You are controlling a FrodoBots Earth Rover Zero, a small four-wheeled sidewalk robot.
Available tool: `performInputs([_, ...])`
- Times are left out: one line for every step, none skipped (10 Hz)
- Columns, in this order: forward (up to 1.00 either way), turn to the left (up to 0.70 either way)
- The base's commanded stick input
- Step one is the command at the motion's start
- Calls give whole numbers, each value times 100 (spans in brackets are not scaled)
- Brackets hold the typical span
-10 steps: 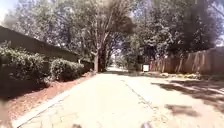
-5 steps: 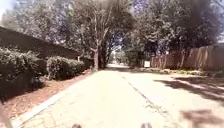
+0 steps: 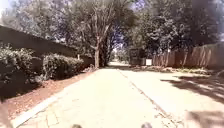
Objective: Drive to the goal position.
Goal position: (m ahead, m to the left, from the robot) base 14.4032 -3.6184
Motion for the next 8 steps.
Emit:
performInputs([70,0])
performInputs([70,0])
performInputs([70,0])
performInputs([70,0])
performInputs([70,0])
performInputs([70,0])
performInputs([70,0])
performInputs([70,0])
